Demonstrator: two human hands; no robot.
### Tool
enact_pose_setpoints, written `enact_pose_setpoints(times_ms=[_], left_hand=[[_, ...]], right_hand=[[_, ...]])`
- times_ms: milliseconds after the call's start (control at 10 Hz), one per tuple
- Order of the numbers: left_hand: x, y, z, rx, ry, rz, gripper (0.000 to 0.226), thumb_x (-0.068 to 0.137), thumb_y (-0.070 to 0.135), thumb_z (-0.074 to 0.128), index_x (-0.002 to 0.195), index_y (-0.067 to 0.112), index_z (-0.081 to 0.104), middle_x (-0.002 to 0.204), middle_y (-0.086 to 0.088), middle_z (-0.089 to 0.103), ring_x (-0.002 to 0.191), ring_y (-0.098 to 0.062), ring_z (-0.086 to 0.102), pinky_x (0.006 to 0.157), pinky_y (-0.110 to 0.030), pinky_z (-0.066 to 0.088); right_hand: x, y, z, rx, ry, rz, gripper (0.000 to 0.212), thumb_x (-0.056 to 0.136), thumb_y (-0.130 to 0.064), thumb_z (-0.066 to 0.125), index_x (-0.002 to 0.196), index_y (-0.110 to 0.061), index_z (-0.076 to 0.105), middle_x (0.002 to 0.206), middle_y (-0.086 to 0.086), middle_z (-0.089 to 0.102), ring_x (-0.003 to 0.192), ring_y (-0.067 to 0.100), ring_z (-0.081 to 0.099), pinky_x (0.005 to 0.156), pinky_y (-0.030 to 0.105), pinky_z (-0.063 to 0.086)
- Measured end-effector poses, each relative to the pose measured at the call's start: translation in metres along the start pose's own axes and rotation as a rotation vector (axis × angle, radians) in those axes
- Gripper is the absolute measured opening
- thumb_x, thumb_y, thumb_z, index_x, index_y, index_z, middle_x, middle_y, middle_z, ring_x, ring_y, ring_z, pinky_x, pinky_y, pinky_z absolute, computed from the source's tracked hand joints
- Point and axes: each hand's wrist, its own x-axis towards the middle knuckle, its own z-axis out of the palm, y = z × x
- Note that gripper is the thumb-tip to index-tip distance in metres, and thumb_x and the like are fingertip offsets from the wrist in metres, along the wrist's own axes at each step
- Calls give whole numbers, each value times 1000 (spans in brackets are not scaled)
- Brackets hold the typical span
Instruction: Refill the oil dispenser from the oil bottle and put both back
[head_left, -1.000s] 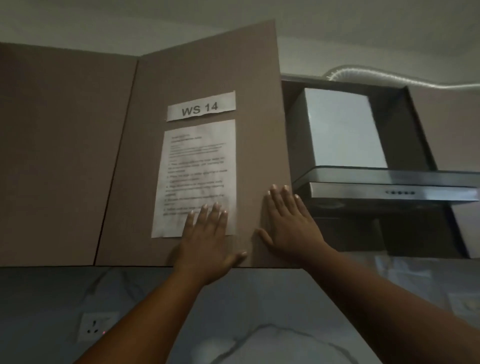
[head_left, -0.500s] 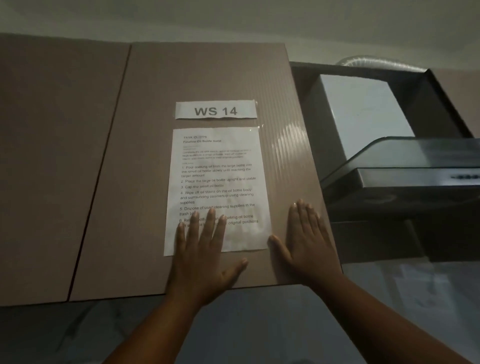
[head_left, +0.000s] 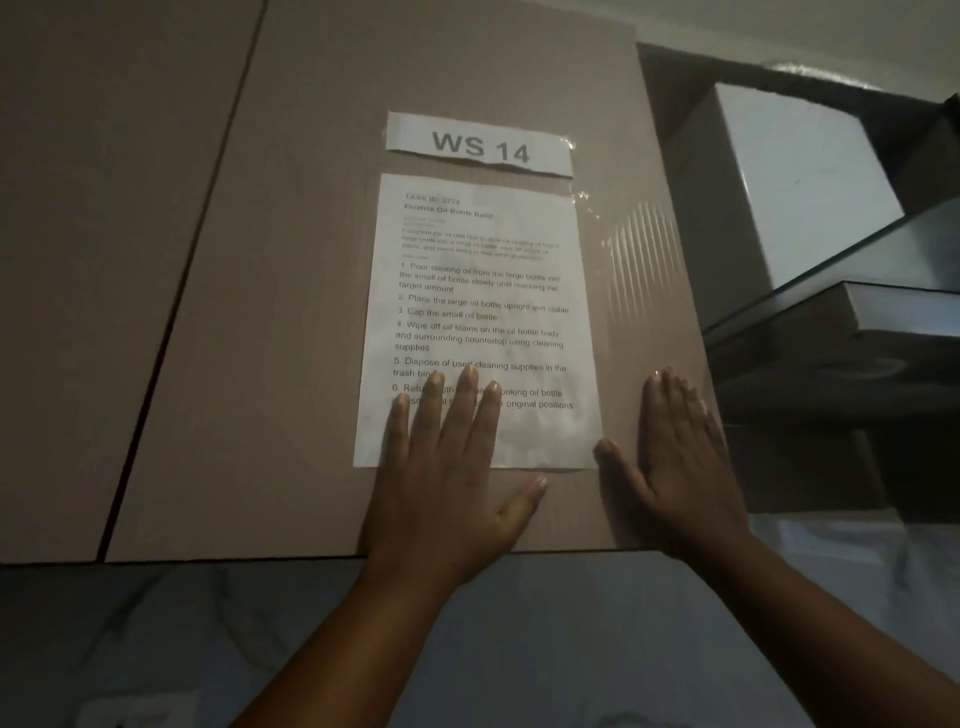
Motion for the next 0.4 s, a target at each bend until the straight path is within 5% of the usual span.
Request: enact_pose_setpoints(times_ms=[100, 200, 300, 400], left_hand=[[0, 0, 0, 24, -64, 7, 89, 90, 72, 26, 156, 12, 21, 164, -12, 14, 152, -35, 10, 121, -57, 9], [2, 1, -17, 50, -232, -1, 94, 87, 74, 12, 157, 11, -1, 165, -14, -4, 151, -33, -9, 120, -53, -8], [1, 7, -37, 40, -417, -27, 96, 71, 77, -16, 137, 13, -44, 152, -10, -42, 138, -23, -41, 110, -42, -33], [-12, 20, -61, -2, -404, -67, 96, 64, 78, -30, 130, 10, -49, 143, -8, -52, 132, -21, -48, 108, -38, -34]], right_hand=[[0, -5, -8, -58, -78, 0, 87, 88, -71, 11, 150, -16, -17, 155, 2, -26, 145, 16, -22, 117, 34, -10], [6, -8, -36, -130, -314, 7, 88, 90, -72, 11, 150, -13, -18, 158, 8, -21, 146, 21, -17, 118, 38, -6], [18, -13, -75, -252, -490, 10, 87, 91, -69, 12, 151, -11, -11, 160, 10, -12, 147, 23, -12, 119, 41, -2], [3, -17, -111, -273, -438, -38, 83, 94, -64, 11, 150, -8, -12, 159, 11, -16, 146, 23, -17, 119, 40, -7]])
